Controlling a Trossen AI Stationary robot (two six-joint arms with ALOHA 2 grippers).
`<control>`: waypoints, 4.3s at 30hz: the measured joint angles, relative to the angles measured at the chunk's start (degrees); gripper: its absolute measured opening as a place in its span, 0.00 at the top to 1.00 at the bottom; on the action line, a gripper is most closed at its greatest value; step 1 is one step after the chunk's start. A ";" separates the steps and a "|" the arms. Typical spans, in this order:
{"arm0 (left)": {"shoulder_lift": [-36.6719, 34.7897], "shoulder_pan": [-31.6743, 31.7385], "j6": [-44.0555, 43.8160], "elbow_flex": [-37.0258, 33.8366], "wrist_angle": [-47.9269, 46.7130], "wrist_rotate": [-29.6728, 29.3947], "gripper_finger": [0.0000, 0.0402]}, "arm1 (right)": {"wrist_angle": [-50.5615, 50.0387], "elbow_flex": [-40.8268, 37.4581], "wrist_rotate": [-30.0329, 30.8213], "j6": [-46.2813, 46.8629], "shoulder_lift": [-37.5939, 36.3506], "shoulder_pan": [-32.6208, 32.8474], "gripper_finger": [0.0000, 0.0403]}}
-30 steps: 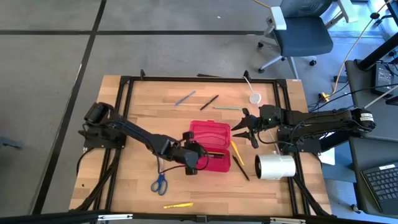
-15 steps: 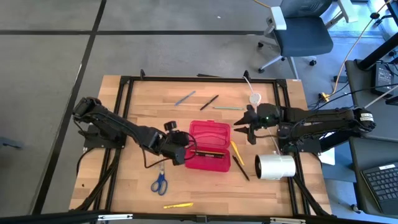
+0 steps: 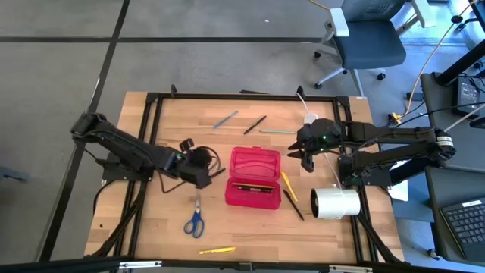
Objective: Pick & place school supplies into a supply box
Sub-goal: Put the middle black pen into the red supply box
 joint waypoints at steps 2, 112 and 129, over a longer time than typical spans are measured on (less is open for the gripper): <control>-3.04 0.00 -0.07 -4.64 5.84 0.15 0.64 | -0.03 0.00 -0.55 -0.04 0.00 0.02 0.66; 30.27 14.50 14.33 17.36 40.20 57.17 0.95 | -3.96 -0.07 1.45 -4.36 0.21 0.01 0.66; 38.07 12.39 11.36 17.32 46.02 57.88 0.95 | -3.99 -0.17 1.47 -2.76 0.22 0.01 0.66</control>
